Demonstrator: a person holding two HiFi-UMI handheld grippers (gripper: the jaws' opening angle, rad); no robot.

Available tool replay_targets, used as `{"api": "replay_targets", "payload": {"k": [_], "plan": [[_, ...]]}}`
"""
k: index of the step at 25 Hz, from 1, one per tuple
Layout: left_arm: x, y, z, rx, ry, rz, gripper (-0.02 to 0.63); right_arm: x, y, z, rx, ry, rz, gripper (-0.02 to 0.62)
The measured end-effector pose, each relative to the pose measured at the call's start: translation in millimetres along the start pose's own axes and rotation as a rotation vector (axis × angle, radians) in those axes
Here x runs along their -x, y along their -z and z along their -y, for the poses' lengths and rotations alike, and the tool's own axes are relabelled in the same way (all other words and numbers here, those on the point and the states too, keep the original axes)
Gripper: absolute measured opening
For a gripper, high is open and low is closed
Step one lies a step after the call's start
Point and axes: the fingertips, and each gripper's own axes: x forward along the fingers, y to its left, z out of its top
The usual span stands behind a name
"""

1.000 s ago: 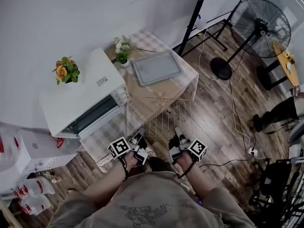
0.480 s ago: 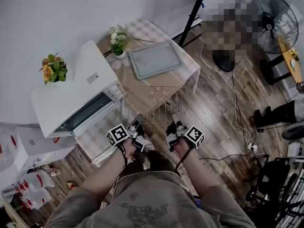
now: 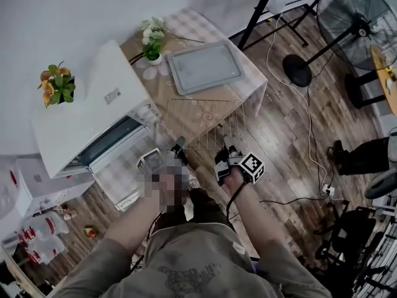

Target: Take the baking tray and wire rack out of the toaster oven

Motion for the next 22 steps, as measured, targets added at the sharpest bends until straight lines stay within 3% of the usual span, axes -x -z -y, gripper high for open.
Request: {"api": "replay_targets", "payload": {"k": [5, 11, 22], "plan": [[-11, -5, -11, 0.039, -0.026, 0.024, 0.017, -15, -6, 6, 0.000, 0.010, 0.002, 0.034], [-13, -13, -25, 0.198, -0.090, 0.130, 0.057, -36, -11, 12, -0.011, 0.002, 0.001, 0.037], [-7, -13, -25, 0.252, -0.100, 0.175, 0.086, -65, -18, 11, -0.028, -0.024, 0.003, 0.035]]}}
